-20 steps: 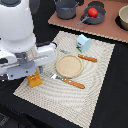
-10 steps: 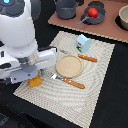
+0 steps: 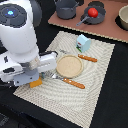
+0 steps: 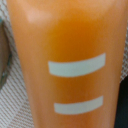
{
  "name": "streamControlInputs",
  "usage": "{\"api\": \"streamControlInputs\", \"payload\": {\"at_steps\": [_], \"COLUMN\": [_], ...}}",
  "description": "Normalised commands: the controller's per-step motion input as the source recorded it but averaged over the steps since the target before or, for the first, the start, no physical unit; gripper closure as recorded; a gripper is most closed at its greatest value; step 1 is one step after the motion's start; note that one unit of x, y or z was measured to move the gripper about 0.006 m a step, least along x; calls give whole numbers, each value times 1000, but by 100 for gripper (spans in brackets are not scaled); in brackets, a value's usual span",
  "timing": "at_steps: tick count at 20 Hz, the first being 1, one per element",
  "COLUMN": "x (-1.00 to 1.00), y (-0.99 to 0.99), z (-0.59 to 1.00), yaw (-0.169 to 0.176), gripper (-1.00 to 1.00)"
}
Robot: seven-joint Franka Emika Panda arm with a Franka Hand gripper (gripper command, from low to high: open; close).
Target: Interact with the objects in diverse but meaningful ways.
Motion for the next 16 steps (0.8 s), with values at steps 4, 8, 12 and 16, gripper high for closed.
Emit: {"api": "streamControlInputs", "payload": {"at_steps": [4,8,12,16], "x": [-11,-37,-189,-361], "y": [0,0,-105,-342], "z": [-279,-176,-41,604], "yaw": [0,0,0,0], "gripper": [100,100,100,100]}}
